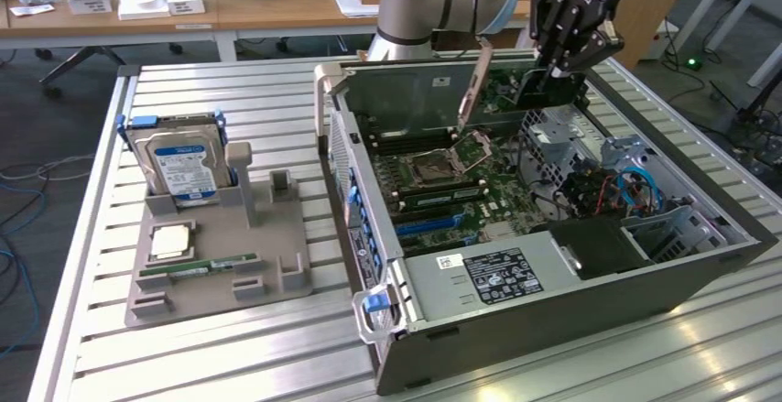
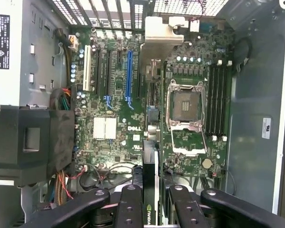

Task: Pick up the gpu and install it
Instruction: 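Insert the gpu into the slot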

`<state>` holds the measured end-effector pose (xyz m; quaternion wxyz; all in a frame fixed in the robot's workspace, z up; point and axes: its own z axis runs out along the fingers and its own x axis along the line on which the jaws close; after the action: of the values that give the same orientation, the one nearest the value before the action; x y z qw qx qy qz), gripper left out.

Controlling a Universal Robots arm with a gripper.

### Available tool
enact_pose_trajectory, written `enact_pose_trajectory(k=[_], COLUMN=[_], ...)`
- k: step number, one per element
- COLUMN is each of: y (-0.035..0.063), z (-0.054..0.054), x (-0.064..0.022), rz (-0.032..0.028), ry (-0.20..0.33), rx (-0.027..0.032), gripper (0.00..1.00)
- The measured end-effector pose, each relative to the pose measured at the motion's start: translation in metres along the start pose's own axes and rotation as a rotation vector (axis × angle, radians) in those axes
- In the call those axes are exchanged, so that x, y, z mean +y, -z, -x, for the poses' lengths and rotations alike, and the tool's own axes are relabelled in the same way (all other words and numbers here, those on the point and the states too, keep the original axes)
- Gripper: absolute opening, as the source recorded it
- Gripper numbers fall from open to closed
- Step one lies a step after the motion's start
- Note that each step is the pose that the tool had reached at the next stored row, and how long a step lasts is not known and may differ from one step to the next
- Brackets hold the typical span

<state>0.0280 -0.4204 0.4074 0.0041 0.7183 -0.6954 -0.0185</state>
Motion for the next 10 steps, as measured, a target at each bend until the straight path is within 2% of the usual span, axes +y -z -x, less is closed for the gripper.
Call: enact_pose_trajectory(k=[4, 10], y=[-0.003, -0.0031], z=[0.0, 0.0], x=[0.002, 0.002], rz=[-0.0091, -0.0091], ry=[0.002, 0.002], rx=[0.0015, 0.0028], gripper=[0.26, 0.26])
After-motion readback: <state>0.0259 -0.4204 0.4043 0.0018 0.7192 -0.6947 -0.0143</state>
